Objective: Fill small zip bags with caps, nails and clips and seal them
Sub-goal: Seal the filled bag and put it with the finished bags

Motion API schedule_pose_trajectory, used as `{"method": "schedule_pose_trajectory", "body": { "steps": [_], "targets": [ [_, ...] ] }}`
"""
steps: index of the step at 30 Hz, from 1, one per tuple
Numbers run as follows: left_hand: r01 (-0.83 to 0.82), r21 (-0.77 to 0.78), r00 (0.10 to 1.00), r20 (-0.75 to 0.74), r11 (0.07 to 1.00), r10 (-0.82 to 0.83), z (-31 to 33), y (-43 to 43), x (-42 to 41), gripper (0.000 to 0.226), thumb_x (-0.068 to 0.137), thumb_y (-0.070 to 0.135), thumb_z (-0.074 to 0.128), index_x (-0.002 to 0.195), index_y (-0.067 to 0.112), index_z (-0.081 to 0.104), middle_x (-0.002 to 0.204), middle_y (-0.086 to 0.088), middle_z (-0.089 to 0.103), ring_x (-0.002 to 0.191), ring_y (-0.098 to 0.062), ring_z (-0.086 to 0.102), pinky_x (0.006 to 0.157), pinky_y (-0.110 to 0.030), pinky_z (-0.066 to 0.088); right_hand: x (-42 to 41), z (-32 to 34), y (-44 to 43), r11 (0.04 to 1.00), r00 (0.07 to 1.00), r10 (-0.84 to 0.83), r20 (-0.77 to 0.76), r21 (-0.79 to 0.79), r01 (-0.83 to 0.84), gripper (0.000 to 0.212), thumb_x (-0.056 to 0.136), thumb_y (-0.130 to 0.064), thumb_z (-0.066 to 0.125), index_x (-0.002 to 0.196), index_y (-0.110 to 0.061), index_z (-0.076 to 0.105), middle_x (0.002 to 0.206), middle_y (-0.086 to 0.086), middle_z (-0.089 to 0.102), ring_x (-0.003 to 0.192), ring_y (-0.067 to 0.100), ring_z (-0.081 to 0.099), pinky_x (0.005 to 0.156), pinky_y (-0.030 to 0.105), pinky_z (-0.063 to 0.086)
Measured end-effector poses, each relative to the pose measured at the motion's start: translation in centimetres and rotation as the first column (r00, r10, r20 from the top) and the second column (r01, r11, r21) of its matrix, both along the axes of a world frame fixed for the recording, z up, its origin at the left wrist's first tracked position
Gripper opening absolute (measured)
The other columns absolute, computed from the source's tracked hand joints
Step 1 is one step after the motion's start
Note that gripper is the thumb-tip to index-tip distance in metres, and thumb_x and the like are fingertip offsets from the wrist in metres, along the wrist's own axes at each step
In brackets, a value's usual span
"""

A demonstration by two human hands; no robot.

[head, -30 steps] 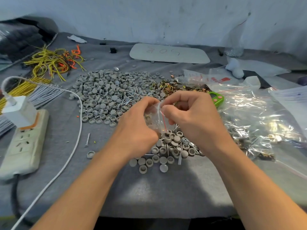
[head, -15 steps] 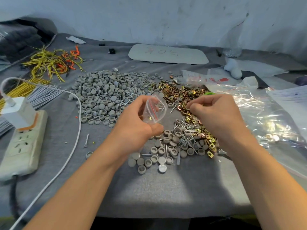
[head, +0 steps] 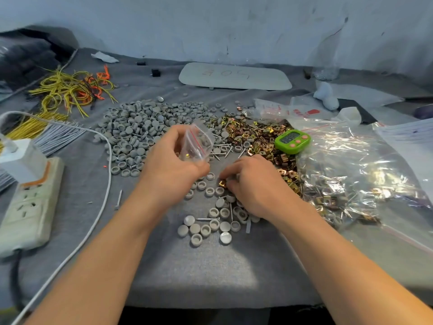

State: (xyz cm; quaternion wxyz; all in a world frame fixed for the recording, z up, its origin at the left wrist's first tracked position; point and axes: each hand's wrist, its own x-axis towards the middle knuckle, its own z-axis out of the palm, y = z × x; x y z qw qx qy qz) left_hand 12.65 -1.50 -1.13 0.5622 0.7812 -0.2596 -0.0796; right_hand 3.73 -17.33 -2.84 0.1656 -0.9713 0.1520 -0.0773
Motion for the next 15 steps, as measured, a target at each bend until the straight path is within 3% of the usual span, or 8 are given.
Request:
{"method": "schedule_pose_trajectory", "body": {
  "steps": [3, 6, 10, 12, 15],
  "targets": [
    [-0.018, 0.139, 0.993, 0.119, 0.99, 0.002, -0.2, 0.0, -0.3, 0.055, 0.063, 0.026, 0.077, 0.111, 0.047, 0.06, 0.1, 0.021, 0.07, 0.09, -0.003, 0.068, 0.081, -0.038, 0.058, 0.1, -0.1, 0.5, 0.996, 1.0, -0.027, 0.007, 0.083, 0.027, 0.025, 0.091, -0.013, 0.067, 0.095, -0.034, 0.08, 0.1, -0.003, 0.076, 0.098, 0.021, 0.065, 0.084, 0.033, 0.054],
    [-0.044, 0.18, 0.985, 0.173, 0.983, 0.012, -0.3, 0.2, -0.2, 0.057, 0.065, 0.027, 0.077, 0.116, 0.044, 0.059, 0.101, 0.02, 0.069, 0.094, -0.002, 0.066, 0.081, -0.032, 0.053, 0.2, -0.1, 0.9, 0.985, 0.998, -0.056, 0.011, 0.162, 0.053, 0.029, 0.087, -0.006, 0.066, 0.084, -0.033, 0.074, 0.09, -0.005, 0.071, 0.078, 0.014, 0.064, 0.071, 0.025, 0.053],
    [-0.059, 0.21, 0.973, 0.229, 0.976, 0.009, -0.6, 0.7, 0.1, 0.053, 0.074, 0.018, 0.081, 0.116, 0.043, 0.059, 0.099, 0.023, 0.067, 0.092, 0.006, 0.062, 0.074, -0.018, 0.047, -0.1, 0.4, 0.7, 0.943, 0.985, -0.112, 0.132, 0.327, 0.063, 0.03, 0.092, -0.004, 0.06, 0.082, -0.032, 0.062, 0.089, -0.012, 0.071, 0.072, -0.002, 0.059, 0.057, 0.01, 0.039],
    [-0.047, 0.234, 0.972, 0.236, 0.971, -0.009, -0.7, 0.7, 0.1, 0.054, 0.074, 0.021, 0.082, 0.116, 0.046, 0.058, 0.101, 0.024, 0.066, 0.094, 0.007, 0.061, 0.077, -0.017, 0.047, -0.5, 1.0, 0.4, 0.884, 0.967, -0.157, 0.202, 0.466, 0.046, 0.03, 0.094, -0.001, 0.057, 0.085, -0.03, 0.061, 0.084, -0.009, 0.075, 0.064, -0.005, 0.061, 0.053, 0.011, 0.04],
    [-0.034, 0.267, 0.969, 0.246, 0.963, -0.034, -0.8, 0.7, 0.3, 0.056, 0.074, 0.025, 0.082, 0.118, 0.047, 0.056, 0.103, 0.024, 0.065, 0.093, 0.009, 0.059, 0.074, -0.014, 0.042, -0.9, 1.7, 0.1, 0.822, 0.952, -0.197, 0.235, 0.569, 0.03, 0.027, 0.094, -0.004, 0.058, 0.091, -0.029, 0.067, 0.073, -0.008, 0.075, 0.052, 0.001, 0.055, 0.056, 0.024, 0.046]
  ]
}}
